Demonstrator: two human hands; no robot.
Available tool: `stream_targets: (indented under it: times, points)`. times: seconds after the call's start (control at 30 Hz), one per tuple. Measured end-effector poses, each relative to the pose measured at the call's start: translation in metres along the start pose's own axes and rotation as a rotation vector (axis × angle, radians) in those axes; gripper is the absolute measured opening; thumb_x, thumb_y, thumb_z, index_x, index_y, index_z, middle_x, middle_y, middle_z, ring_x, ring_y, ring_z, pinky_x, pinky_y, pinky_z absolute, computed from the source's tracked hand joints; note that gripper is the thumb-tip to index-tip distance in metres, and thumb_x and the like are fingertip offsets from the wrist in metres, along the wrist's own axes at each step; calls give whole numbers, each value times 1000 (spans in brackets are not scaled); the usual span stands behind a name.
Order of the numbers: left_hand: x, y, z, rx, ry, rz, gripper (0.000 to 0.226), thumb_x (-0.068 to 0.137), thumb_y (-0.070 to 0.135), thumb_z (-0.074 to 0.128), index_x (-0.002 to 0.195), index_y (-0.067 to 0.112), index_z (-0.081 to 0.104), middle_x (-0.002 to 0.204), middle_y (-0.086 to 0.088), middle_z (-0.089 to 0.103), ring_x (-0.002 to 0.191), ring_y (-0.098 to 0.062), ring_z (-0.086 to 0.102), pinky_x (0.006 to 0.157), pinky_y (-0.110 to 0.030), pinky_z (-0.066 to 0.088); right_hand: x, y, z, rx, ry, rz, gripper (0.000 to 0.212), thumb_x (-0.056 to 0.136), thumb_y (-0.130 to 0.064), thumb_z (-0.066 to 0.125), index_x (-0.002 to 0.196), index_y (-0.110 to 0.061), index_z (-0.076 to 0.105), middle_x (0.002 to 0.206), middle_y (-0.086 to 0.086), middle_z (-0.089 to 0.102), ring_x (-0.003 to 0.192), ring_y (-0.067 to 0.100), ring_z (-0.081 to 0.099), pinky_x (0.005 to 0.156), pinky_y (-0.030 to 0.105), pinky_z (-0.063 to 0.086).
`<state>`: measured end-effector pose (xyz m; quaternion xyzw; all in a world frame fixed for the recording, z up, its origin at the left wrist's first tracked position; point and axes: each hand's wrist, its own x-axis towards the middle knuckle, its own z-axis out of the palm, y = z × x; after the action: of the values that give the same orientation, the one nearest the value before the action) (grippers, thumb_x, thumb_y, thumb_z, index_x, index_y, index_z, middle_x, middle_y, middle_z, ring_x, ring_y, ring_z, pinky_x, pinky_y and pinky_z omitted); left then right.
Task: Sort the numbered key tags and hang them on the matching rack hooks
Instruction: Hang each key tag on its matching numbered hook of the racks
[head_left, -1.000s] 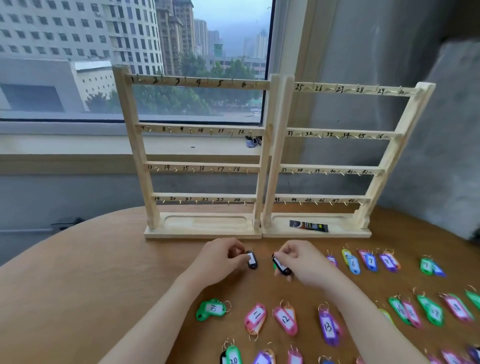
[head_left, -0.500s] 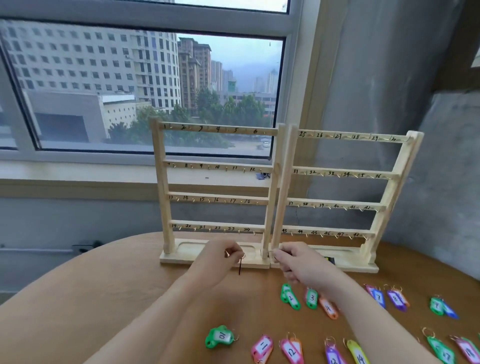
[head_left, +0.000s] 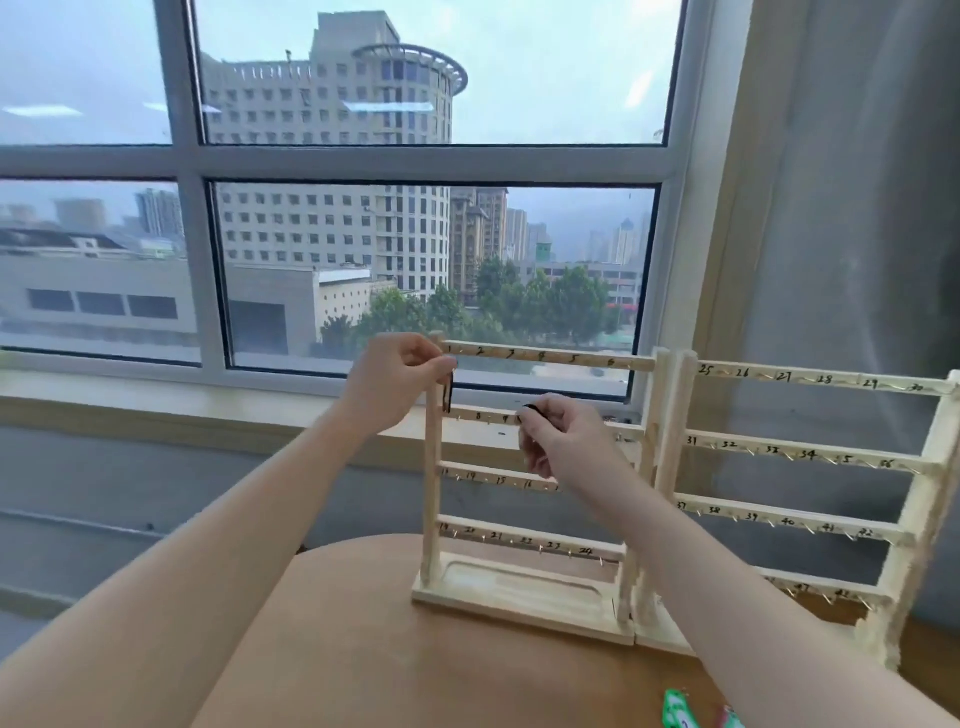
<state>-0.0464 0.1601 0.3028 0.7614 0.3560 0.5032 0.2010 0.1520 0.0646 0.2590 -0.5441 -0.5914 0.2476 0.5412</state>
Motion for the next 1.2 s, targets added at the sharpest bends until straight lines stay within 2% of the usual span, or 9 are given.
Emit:
stream_targets:
  times: [0.2, 0.43, 0.57, 0.67, 0.77, 0.83, 0.93, 1.1, 1.2]
  points:
    - [32, 4, -8, 139, -51, 8, 17, 95, 22, 68, 80, 20, 75, 73, 9, 75, 68, -5, 68, 75, -34, 59, 30, -22, 33, 144, 37, -16, 16, 105, -17, 52, 95, -10, 63, 74, 6, 62, 56, 16, 57, 48, 17, 41]
    - [48, 0, 1, 147, -83, -46, 22, 97, 22, 65, 78, 18, 76, 75, 4, 76, 78, -21, 72, 83, -44, 60, 48, -24, 47, 80, 49, -43, 17, 106, -19, 49, 100, -11, 64, 74, 3, 61, 57, 16, 58, 49, 18, 44]
    - [50, -8, 8, 145, -81, -66, 20, 97, 23, 65, 81, 16, 76, 74, 5, 76, 80, -20, 73, 86, -42, 60, 51, -22, 48, 102, 55, -57, 19, 106, -16, 49, 99, -8, 64, 74, 5, 59, 54, 18, 55, 50, 17, 45]
    - [48, -18, 13, 159, -68, -59, 21, 96, 23, 67, 78, 15, 75, 73, 5, 75, 78, -17, 72, 84, -38, 59, 56, -22, 50, 117, 58, -82, 22, 106, -16, 49, 89, -15, 63, 70, 2, 58, 51, 17, 54, 52, 21, 45]
    - [45, -28, 15, 96, -57, -64, 21, 96, 16, 67, 77, 9, 76, 71, 9, 72, 72, 5, 65, 75, -18, 51, 67, -24, 58, 158, 77, -76, 23, 105, -18, 52, 87, -17, 65, 68, 2, 58, 49, 16, 53, 57, 32, 48]
    - [41, -32, 16, 96, -60, -62, 19, 96, 15, 66, 79, 11, 75, 71, 6, 73, 63, 6, 64, 63, -7, 43, 75, -25, 63, 172, 118, -60, 23, 105, -19, 53, 86, -15, 67, 68, 2, 61, 52, 16, 55, 54, 31, 48]
    - [36, -40, 12, 102, -40, -50, 17, 97, 15, 65, 83, 12, 74, 73, 4, 75, 66, -3, 69, 65, -14, 46, 87, -23, 73, 147, 202, 11, 24, 104, -22, 53, 85, -17, 67, 71, 2, 66, 58, 18, 60, 58, 33, 50]
    - [21, -45, -1, 140, -53, -29, 19, 97, 17, 64, 80, 17, 71, 69, 7, 73, 58, 2, 61, 61, -12, 43, 94, -11, 92, 8, 227, 74, 29, 101, -26, 52, 80, -12, 66, 76, 10, 72, 73, 36, 71, 76, 50, 58]
    - [6, -49, -3, 161, -81, -42, 20, 98, 18, 63, 78, 20, 69, 71, 7, 73, 62, -4, 62, 63, -21, 45, 85, 3, 86, -17, 195, 155, 25, 102, -26, 51, 87, -14, 66, 79, 8, 73, 69, 30, 72, 73, 43, 57]
